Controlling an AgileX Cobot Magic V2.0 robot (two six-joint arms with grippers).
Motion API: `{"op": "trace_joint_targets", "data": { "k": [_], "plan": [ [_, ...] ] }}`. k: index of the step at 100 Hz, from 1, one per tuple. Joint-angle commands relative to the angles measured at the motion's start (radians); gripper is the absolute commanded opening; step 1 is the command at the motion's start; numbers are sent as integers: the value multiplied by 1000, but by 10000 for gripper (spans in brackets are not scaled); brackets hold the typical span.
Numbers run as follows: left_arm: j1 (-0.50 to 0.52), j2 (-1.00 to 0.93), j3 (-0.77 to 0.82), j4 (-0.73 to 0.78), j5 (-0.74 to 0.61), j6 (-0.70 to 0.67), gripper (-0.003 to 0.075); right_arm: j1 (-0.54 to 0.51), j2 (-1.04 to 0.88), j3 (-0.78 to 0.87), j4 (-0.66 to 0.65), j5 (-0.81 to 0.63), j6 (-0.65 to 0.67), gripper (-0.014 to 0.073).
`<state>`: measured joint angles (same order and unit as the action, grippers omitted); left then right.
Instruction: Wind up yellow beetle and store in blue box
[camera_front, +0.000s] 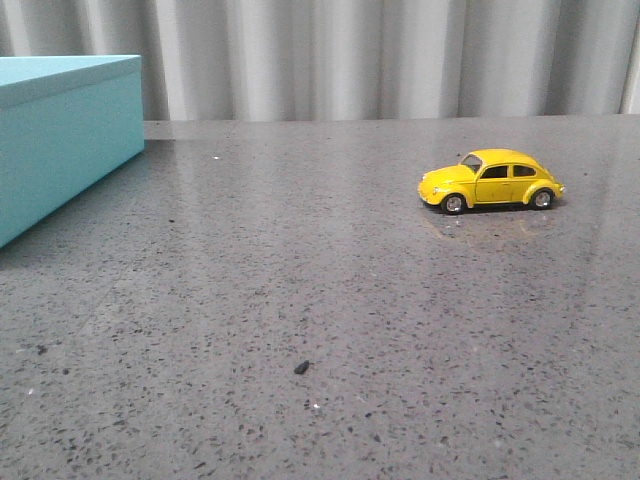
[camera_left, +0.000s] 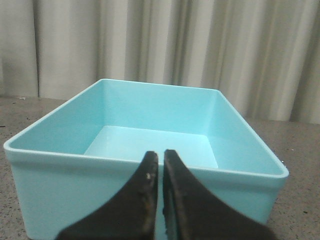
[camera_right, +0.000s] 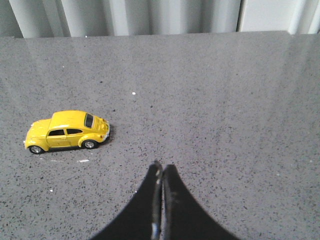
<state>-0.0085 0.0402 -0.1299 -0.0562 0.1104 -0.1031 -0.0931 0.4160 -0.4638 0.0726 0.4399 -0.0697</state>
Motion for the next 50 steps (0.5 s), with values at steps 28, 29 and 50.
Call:
{"op": "trace_joint_targets", "data": {
  "k": [28, 29, 50],
  "plan": [
    [-5, 21, -36, -8, -83, -7, -21, 60, 276, -276, 7, 124, -8, -61],
    [-5, 21, -36, -8, -83, -7, -21, 65, 283, -282, 7, 132, -8, -61],
    [-5, 21, -36, -10, -86, -7, -21, 148, 467, -458, 7, 225, -8, -61]
  ]
}}
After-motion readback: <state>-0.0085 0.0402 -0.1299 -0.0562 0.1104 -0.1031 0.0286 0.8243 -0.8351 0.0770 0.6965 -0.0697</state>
